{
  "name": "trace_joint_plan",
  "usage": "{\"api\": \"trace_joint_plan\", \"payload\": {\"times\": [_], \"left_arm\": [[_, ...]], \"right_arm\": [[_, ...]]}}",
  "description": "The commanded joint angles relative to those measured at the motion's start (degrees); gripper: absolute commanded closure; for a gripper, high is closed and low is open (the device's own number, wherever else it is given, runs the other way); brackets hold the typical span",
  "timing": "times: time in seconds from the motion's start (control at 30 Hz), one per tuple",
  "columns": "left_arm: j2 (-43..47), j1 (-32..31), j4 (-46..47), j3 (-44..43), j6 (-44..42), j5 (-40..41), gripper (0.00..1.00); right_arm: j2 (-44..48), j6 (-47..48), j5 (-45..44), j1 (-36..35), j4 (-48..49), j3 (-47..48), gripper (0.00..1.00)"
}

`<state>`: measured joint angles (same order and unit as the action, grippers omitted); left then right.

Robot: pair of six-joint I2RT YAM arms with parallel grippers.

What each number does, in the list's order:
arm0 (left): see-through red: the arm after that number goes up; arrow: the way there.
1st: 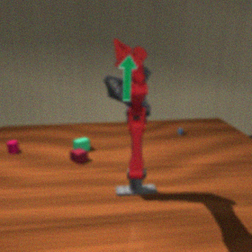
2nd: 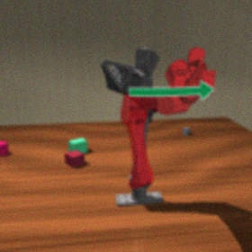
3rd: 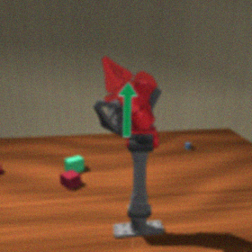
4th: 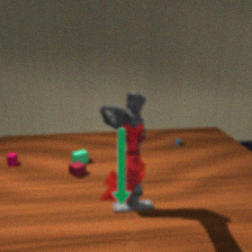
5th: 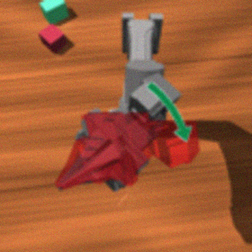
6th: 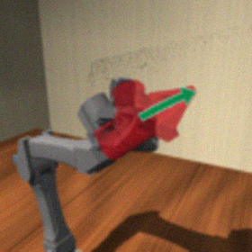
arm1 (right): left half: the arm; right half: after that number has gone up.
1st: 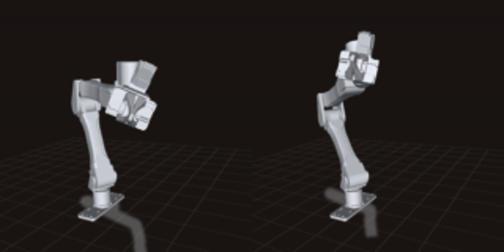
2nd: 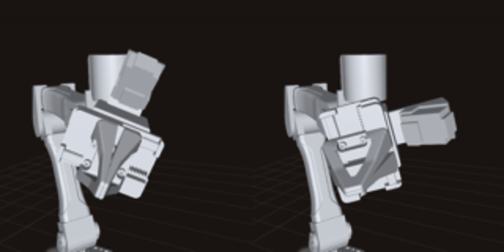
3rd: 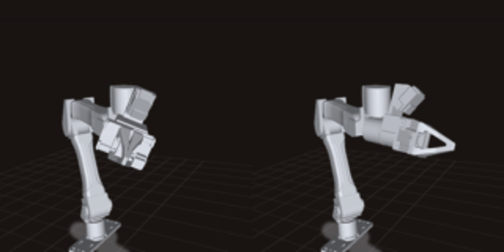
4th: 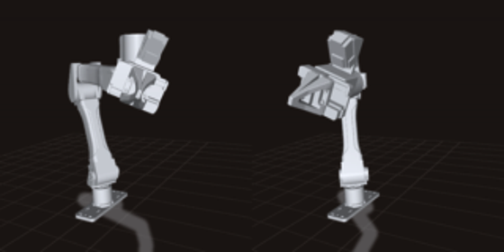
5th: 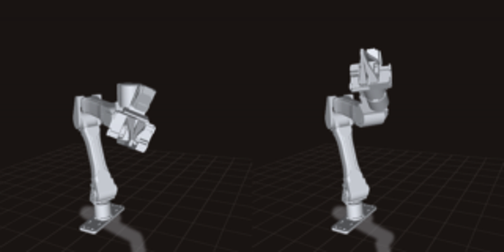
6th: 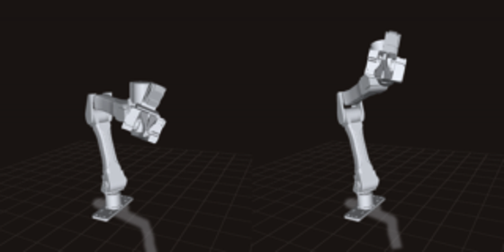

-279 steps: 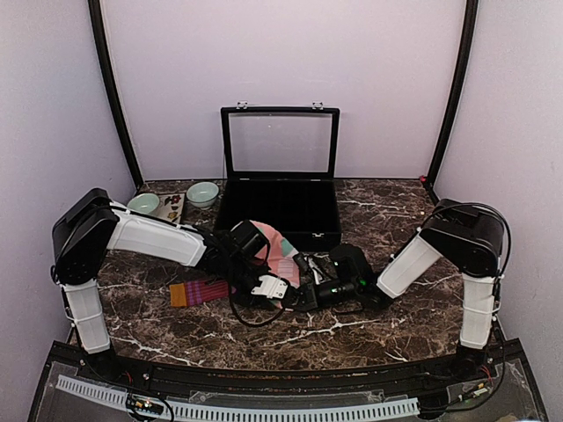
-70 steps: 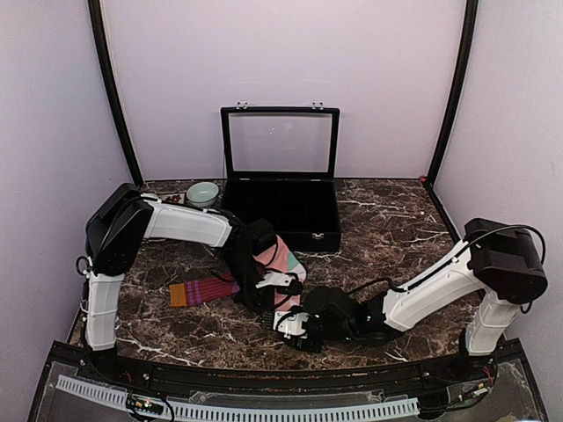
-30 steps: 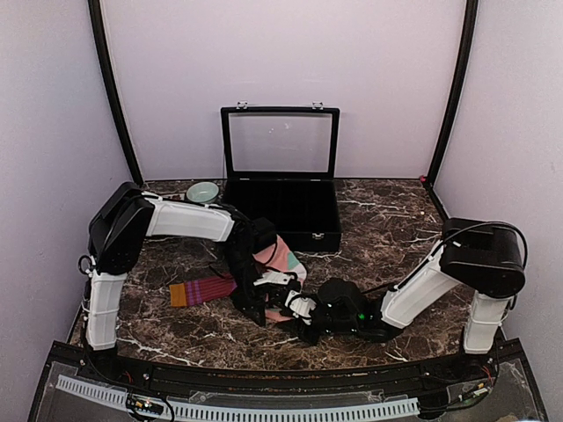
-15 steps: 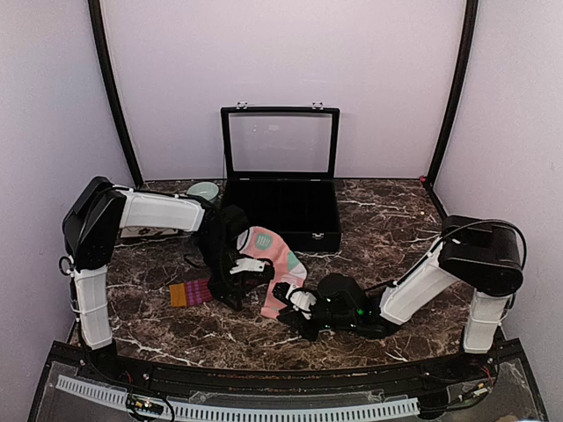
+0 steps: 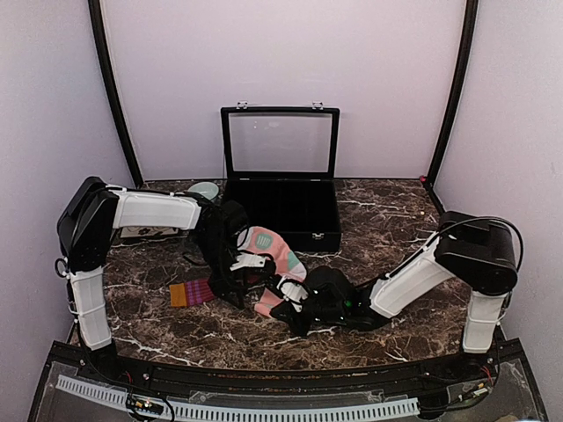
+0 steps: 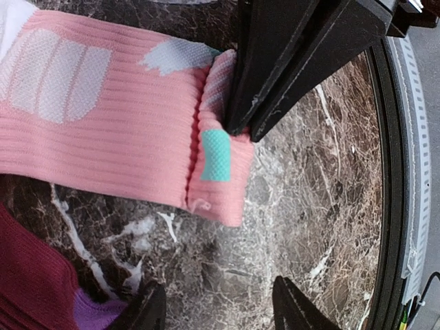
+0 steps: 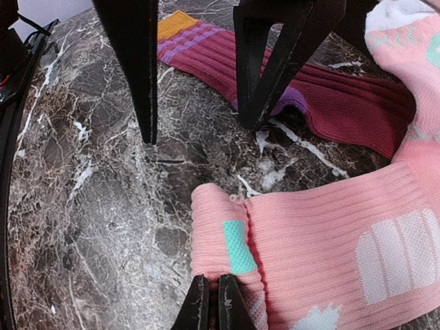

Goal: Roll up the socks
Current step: Roll the sock at the center of the board.

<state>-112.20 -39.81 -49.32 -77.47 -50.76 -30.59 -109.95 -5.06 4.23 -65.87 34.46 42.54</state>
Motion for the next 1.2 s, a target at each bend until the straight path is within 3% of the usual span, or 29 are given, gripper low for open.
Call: {"api": "trace_joint_plan", "payload": {"times": [0.0, 0.17, 0.4, 0.77, 1.0, 1.17], "left_arm": [[2.6, -1.2, 1.7, 0.3, 1.2, 0.5, 0.44], [2.0, -3.8, 0.9, -0.7, 0.6, 3.0, 0.44], [-2.1, -6.6, 2.0, -5.3, 4.5, 0.1, 0.44], [-0.3, -8.0, 4.9, -1.9, 4.5, -0.3, 0.52], [1.5, -7.8, 8.3, 0.9, 6.4, -4.2, 0.52], [1.6, -9.4, 10.8, 0.8, 4.4, -2.1, 0.52]], "right_arm": [[-4.7, -7.2, 8.1, 1.7, -18.8, -0.2, 1.0], [-5.3, -14.5, 16.8, 2.9, -18.3, 1.4, 1.0], [-8.9, -17.7, 22.0, 4.2, -18.6, 2.5, 1.0], [-9.9, -18.3, 21.6, 4.6, -18.4, 0.8, 1.0], [-9.8, -18.6, 21.5, 5.0, -17.5, -0.4, 1.0], [-9.9, -19.3, 21.6, 5.3, -17.0, -1.0, 1.0]]}}
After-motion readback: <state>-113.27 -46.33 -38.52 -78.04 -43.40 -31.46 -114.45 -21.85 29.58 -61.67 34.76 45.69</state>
